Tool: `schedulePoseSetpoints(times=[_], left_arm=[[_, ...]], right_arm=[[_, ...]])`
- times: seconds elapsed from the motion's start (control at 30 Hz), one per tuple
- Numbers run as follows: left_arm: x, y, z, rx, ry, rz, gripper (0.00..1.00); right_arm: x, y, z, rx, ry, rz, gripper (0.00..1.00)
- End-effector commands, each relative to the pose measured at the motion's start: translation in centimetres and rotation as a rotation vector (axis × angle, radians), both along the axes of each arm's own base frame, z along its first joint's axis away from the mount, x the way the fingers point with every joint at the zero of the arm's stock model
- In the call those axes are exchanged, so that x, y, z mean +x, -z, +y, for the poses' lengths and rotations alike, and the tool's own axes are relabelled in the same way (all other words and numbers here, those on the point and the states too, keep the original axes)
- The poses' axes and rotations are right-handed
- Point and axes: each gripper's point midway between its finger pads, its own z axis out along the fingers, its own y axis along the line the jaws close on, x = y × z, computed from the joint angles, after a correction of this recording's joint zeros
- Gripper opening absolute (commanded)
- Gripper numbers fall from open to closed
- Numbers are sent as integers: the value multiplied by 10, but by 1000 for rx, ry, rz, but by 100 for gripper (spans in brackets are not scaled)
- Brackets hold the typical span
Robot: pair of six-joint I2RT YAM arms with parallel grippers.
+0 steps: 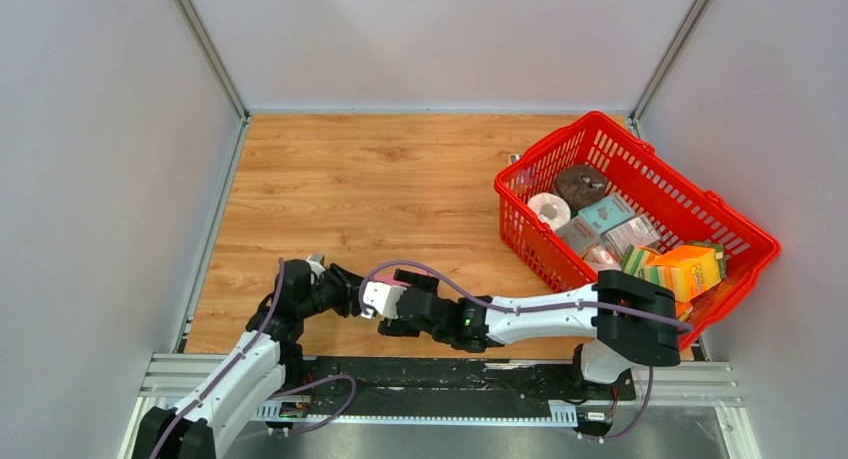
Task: Fold the paper box
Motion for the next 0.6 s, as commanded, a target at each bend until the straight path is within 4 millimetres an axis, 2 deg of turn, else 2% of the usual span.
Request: schedulePoseSetpoints(times=[0.0, 0.23, 0.33, 0.37, 0.4, 0.53, 0.57], left_arm=[[-3, -9, -2, -54, -8, 30, 10], [-4, -10, -1, -54, -11, 30, 13], [-4, -12, -1, -51, -5, 18, 20], [-3, -13, -1, -50, -4, 14, 29], [-3, -14, -1, -47, -3, 8, 33], [-5, -13, 1, 17, 25, -32, 43], [-2, -19, 2, 37, 21, -64, 48]], right_arm=[[15, -20, 10, 64, 60, -97, 76], [20, -32, 7, 108, 94, -165, 51], [19, -32, 8, 102, 97, -183, 44], [19, -32, 8, 99, 100, -191, 42], [19, -34, 8, 105, 106, -198, 40], [21, -34, 5, 106, 133, -205, 32], [21, -33, 4, 103, 138, -205, 31]])
